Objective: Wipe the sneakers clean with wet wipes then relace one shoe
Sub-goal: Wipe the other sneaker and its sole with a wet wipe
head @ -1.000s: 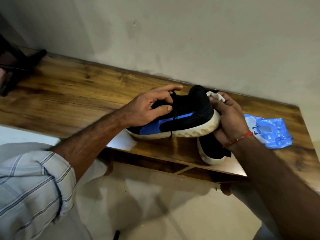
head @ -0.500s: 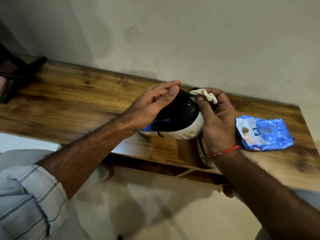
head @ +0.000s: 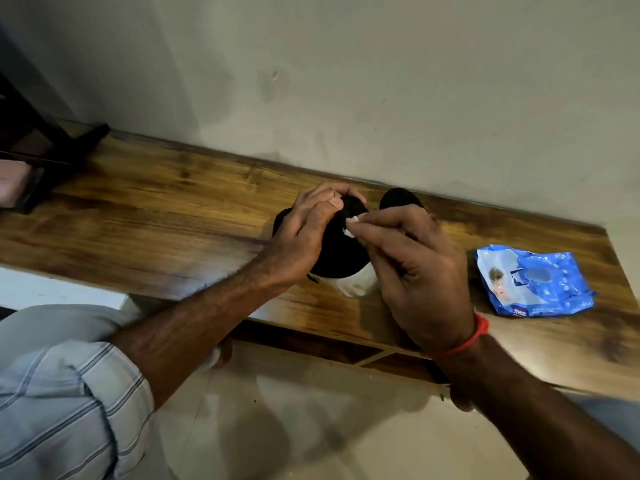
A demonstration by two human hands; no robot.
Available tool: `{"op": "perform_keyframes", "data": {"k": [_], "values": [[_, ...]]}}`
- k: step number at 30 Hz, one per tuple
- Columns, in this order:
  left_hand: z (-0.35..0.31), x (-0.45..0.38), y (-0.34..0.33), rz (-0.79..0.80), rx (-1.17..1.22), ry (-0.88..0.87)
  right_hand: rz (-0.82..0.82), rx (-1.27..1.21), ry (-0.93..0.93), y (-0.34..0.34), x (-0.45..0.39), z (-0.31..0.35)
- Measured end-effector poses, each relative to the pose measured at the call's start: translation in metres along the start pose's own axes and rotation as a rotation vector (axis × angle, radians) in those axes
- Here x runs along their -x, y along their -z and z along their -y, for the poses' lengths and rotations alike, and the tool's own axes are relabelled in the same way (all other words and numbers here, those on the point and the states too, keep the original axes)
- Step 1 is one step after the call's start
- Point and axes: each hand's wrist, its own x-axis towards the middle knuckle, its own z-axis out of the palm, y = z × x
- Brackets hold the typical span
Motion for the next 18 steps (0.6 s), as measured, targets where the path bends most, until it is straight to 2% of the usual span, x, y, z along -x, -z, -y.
{"op": "perform_keyframes", "data": {"k": [6,7,11,13,15,18], "values": [[-0.002,-0.002,0.001,0.025,-0.023,0.067,0.042,0.087,0.192,0.000,0.003,0.006],[-0.002,-0.002,0.002,0.027,-0.029,0.088,0.036,0.090,0.161,0.003,0.002,0.000],[-0.004,-0.003,0.003,0.007,-0.005,0.126,-0.062,-0.003,-0.153,0.018,-0.009,-0.021],[-0.004,-0.003,0.005,-0.017,0.010,0.135,0.001,-0.050,-0.148,0.013,-0.005,-0.009],[-0.004,-0.003,0.005,-0.012,0.019,0.137,0.042,-0.032,-0.052,0.007,0.002,0.001],[-0.007,-0.003,0.002,0.001,0.013,0.141,-0.012,-0.053,-0.117,0.013,-0.006,-0.009]]}}
